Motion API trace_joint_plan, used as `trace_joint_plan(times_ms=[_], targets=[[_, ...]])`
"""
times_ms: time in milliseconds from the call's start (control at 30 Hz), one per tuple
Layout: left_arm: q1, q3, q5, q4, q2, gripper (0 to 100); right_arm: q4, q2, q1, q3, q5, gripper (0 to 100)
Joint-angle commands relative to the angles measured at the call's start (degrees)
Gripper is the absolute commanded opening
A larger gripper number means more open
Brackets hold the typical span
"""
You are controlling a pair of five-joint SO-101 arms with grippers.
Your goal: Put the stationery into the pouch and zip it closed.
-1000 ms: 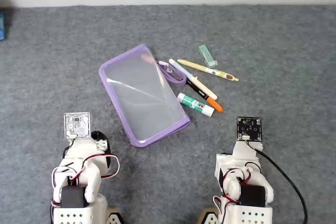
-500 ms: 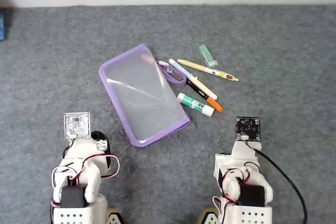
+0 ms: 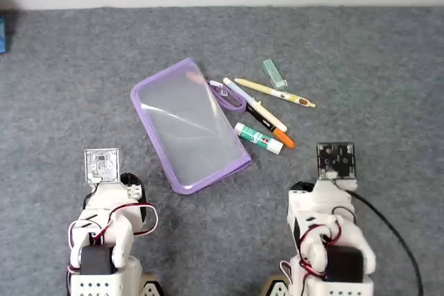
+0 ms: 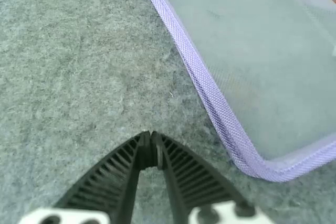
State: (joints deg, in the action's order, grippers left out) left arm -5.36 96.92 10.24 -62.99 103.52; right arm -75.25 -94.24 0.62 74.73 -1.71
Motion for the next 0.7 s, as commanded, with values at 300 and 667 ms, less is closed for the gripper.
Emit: trace_joint_plan(times_ms=[300, 667], targets=[[-0.1, -0.5, 0.4, -0.2, 0.6, 1, 0.3, 55.9, 7.1, -40.8, -1.1, 1.1], [-0.1, -0.5, 0.4, -0.2, 0.6, 1, 0.3, 95.6, 8.6, -78.1, -16.8, 0.9]])
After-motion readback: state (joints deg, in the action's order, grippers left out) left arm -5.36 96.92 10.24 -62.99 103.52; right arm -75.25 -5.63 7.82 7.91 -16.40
